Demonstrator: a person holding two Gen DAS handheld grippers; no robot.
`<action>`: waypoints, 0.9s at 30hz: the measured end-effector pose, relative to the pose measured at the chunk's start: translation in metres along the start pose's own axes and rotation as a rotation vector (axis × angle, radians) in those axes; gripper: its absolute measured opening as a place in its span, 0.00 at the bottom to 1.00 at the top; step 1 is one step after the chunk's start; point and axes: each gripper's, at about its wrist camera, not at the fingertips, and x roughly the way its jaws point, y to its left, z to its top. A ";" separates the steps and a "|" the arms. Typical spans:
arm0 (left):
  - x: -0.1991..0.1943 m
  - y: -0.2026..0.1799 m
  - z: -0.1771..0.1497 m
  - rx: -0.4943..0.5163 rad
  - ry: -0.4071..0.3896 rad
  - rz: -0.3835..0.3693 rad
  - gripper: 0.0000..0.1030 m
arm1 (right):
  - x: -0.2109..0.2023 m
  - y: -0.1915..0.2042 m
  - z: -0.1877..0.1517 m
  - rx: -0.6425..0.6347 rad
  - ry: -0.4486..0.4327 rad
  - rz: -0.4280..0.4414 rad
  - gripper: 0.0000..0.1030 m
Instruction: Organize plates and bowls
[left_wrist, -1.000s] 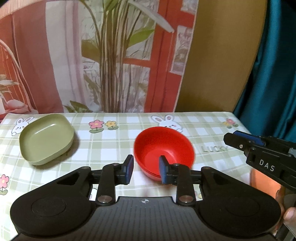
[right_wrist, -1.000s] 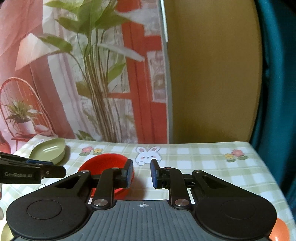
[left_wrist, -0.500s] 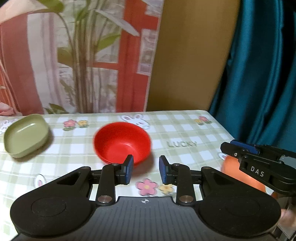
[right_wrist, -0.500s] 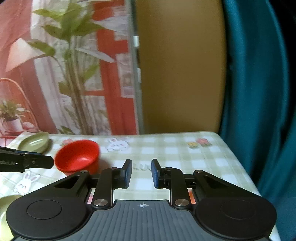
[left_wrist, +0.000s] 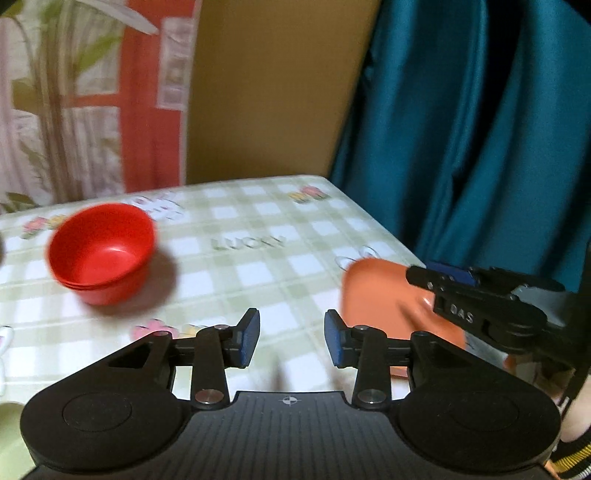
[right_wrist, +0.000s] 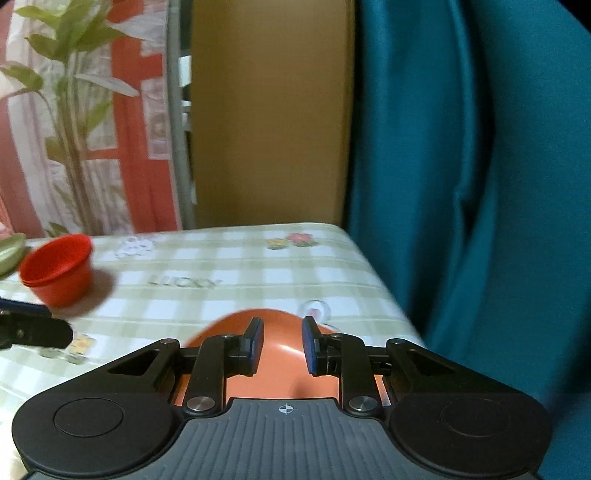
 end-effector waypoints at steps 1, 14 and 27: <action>0.004 -0.005 -0.001 0.011 0.007 -0.007 0.39 | 0.001 -0.004 -0.001 0.001 -0.002 -0.013 0.21; 0.040 -0.025 -0.012 0.008 0.066 -0.036 0.40 | 0.019 -0.042 -0.022 0.097 0.045 -0.106 0.20; 0.056 -0.033 -0.018 -0.001 0.103 -0.061 0.37 | 0.029 -0.049 -0.033 0.163 0.113 -0.071 0.07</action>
